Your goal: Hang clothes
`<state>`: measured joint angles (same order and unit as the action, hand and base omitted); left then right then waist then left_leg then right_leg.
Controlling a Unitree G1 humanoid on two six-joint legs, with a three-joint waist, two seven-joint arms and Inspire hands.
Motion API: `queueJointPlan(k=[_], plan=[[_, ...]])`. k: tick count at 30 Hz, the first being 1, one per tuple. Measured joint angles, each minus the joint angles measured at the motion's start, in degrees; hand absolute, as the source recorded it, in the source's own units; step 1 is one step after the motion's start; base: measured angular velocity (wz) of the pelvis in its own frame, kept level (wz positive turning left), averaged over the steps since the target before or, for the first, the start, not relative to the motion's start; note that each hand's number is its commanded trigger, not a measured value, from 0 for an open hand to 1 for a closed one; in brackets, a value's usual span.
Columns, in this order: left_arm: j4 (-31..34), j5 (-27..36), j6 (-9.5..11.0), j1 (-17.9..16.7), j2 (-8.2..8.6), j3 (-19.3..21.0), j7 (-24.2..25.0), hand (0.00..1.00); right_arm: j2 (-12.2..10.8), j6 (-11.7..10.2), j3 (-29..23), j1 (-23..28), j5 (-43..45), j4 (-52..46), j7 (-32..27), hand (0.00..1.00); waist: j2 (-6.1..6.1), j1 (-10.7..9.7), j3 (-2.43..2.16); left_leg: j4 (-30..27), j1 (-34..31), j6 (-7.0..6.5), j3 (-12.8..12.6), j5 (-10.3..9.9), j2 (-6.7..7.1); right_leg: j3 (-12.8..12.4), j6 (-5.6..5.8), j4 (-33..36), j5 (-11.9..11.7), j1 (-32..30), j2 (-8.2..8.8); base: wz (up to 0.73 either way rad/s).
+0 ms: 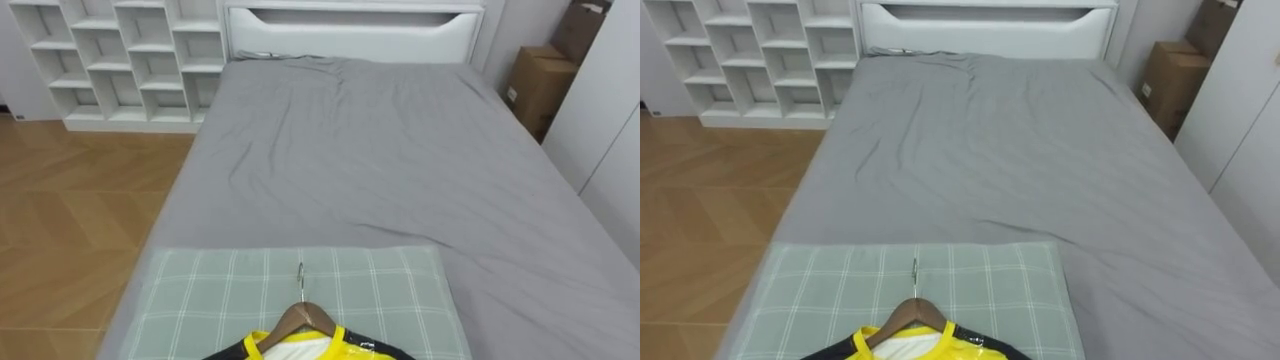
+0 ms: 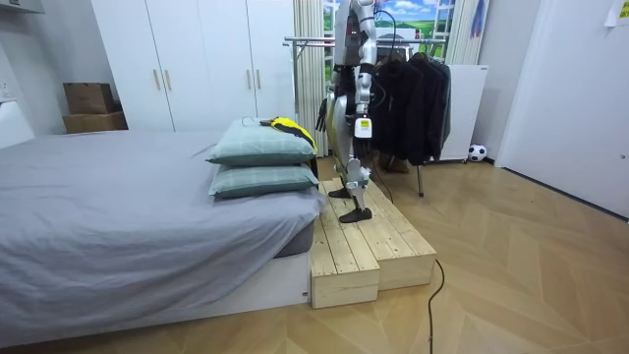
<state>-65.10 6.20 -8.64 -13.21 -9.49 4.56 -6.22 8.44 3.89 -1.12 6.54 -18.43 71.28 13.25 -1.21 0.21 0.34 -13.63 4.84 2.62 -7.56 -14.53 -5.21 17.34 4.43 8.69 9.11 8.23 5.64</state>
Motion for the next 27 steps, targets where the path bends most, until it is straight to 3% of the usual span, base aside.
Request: queueJointPlan(k=[15, 24, 27], plan=[[3.8, 1.1, 4.3, 0.5, 1.07, 4.8, -6.6, 0.0, 0.0, -0.4, -0.2, -0.4, 5.6, -0.9, -2.1, 0.0, -0.04, 0.0, -0.04, 0.8, 1.3, 0.02, 0.3, 0.0, 0.05, 0.3, 0.1, -0.1, 0.1, 1.1, -0.05, 0.0], [6.7, 1.0, 5.3, -0.2, 1.17, 9.7, -14.5, 0.0, 0.5, -0.7, -0.3, -0.2, 6.8, -0.9, -3.9, 0.0, 0.44, 0.1, -0.17, 0.8, 2.0, 0.11, 0.1, 0.1, 0.07, 0.2, 0.09, -0.1, 0.1, 1.6, -0.05, 0.0], [7.8, 0.6, 6.6, -0.2, 1.07, 10.5, -18.4, 0.0, 0.9, -0.8, -0.3, 0.0, 6.8, -0.9, -4.0, 0.0, 0.87, 0.2, -0.37, 0.9, 2.2, 0.17, 0.1, 0.1, 0.07, 0.0, 0.09, -0.1, 0.1, 1.7, -0.05, 0.0]])
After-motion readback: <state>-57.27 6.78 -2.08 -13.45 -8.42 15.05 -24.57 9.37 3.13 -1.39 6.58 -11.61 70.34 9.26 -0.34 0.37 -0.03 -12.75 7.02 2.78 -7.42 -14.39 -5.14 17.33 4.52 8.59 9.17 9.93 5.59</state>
